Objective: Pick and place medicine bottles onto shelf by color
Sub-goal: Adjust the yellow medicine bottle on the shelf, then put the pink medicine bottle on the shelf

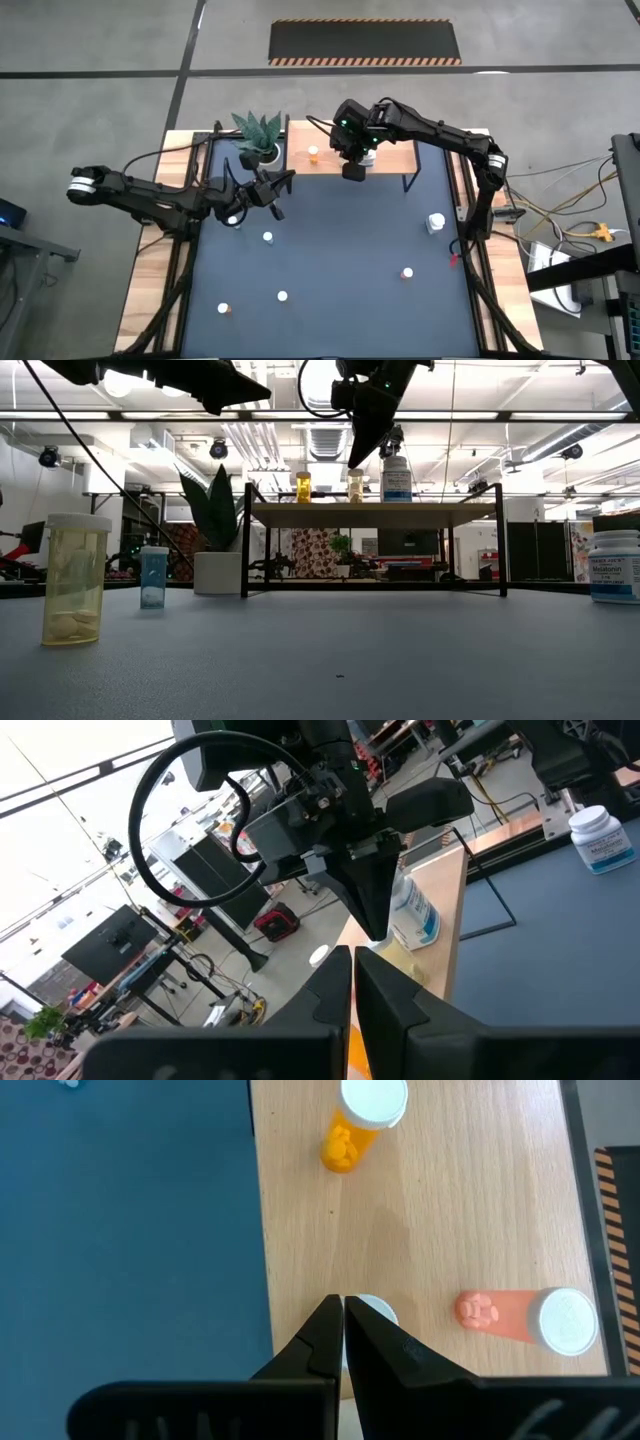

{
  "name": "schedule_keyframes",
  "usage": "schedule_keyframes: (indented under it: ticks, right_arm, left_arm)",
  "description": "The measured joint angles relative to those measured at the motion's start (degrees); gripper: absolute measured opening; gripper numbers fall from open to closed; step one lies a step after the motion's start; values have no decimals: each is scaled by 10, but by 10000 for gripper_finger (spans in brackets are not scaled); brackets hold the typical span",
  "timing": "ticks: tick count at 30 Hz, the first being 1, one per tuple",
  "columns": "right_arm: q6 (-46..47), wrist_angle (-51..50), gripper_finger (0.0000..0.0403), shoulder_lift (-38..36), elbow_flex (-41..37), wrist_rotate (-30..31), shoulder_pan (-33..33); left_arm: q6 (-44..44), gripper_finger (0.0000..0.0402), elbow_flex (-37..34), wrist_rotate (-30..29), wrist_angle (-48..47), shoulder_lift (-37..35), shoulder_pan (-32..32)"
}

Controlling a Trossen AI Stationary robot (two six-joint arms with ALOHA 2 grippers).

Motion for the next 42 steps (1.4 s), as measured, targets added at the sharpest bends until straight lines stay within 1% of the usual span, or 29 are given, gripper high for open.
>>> schedule_keyframes:
  ticks: [25,33,36,38,42]
  right_arm:
    - [-14,-4,9,-4,0,0,0]
    - [-19,20,9,-31,0,0,2]
    - [-2,13,9,-51,0,-3,11]
    - [22,-3,9,-67,0,-23,22]
    - [94,-52,9,-92,-7,-126,51]
  left_arm:
    - [0,0,0,0,1,0,0]
    - [-1,0,0,0,4,0,0]
    - [-1,0,0,0,5,0,-2]
    - [-1,0,0,1,10,0,-6]
    - [-1,0,1,9,15,0,-18]
